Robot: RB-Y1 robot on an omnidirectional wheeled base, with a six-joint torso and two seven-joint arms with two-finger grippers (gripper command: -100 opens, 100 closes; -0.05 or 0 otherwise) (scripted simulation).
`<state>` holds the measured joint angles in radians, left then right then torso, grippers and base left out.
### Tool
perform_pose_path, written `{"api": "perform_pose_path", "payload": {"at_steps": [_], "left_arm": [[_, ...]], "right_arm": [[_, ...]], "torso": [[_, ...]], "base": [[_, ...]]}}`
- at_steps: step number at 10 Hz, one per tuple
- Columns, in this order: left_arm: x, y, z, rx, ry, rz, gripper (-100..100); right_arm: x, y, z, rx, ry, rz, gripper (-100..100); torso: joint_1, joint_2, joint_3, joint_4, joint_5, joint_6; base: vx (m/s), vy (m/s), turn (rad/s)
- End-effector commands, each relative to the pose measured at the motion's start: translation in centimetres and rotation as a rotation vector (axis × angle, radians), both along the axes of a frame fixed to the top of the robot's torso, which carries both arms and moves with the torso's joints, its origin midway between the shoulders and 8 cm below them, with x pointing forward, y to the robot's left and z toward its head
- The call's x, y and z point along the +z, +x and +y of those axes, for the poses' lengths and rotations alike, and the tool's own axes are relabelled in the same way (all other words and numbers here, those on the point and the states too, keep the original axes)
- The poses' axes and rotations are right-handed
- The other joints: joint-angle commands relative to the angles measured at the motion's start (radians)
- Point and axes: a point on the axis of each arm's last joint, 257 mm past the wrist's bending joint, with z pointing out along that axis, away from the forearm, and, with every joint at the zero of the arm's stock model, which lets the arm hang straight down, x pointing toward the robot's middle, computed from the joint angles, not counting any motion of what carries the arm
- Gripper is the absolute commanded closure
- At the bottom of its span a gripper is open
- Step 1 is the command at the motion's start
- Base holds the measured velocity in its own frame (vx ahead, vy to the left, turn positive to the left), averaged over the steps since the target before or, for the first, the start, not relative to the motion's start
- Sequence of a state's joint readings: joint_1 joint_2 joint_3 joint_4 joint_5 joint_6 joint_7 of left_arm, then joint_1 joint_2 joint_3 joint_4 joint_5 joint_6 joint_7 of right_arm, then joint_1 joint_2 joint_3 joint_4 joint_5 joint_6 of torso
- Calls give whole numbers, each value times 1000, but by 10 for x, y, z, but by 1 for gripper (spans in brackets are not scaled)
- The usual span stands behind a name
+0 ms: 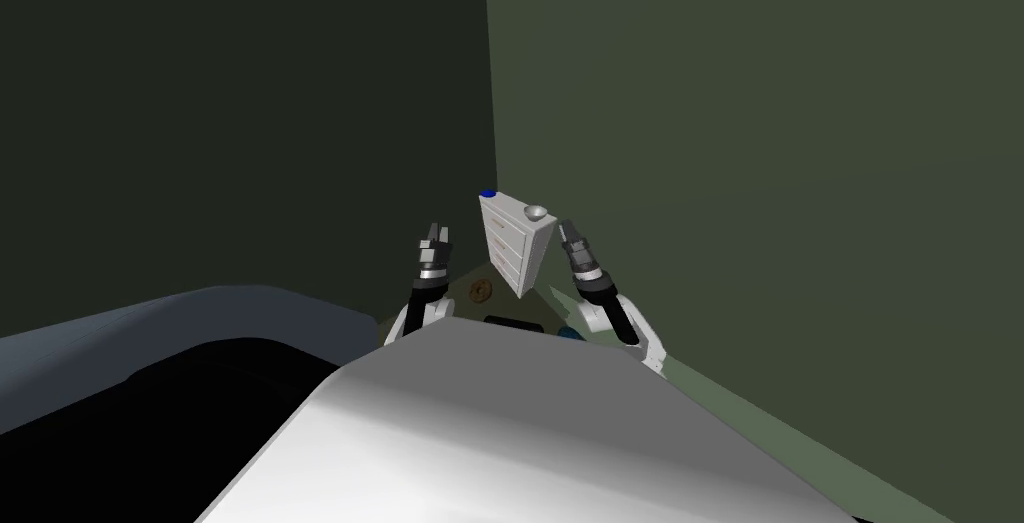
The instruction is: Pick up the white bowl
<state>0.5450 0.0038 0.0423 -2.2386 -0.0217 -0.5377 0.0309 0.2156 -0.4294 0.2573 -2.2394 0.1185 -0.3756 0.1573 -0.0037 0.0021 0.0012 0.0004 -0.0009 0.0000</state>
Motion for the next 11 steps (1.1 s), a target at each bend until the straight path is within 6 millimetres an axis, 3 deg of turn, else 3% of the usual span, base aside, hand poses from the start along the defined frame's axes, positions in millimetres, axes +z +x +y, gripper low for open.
{"api": "perform_pose_path", "payload": {"at_steps": [1,2,4,7,9,11], "left_arm": [[0,0,0,0,0,0,0],[0,0,0,0,0,0,0],[0,0,0,0,0,0,0],[0,0,0,0,0,0,0],[0,0,0,0,0,0,0],[0,0,0,0,0,0,0]], "right_arm": [[-5,0,9,14,-68,-19,-100],[-11,1,24,29,-135,-52,-100],[-14,0,25,37,-174,-55,-100],[-34,1,51,69,-353,-134,-100],[-48,1,60,85,-458,-175,-100],[-49,1,58,90,-494,-189,-100]], "torso": [[0,0,0,0,0,0],[0,0,0,0,0,0],[0,0,0,0,0,0],[2,-1,0,0,0,0],[2,-1,0,0,0,0],[2,-1,-1,0,0,0]], "base": [[-37,-49,-12],[-35,-52,-29],[-20,-38,-5],[-24,-32,-18],[-20,-32,-11],[-9,-18,0]]}}
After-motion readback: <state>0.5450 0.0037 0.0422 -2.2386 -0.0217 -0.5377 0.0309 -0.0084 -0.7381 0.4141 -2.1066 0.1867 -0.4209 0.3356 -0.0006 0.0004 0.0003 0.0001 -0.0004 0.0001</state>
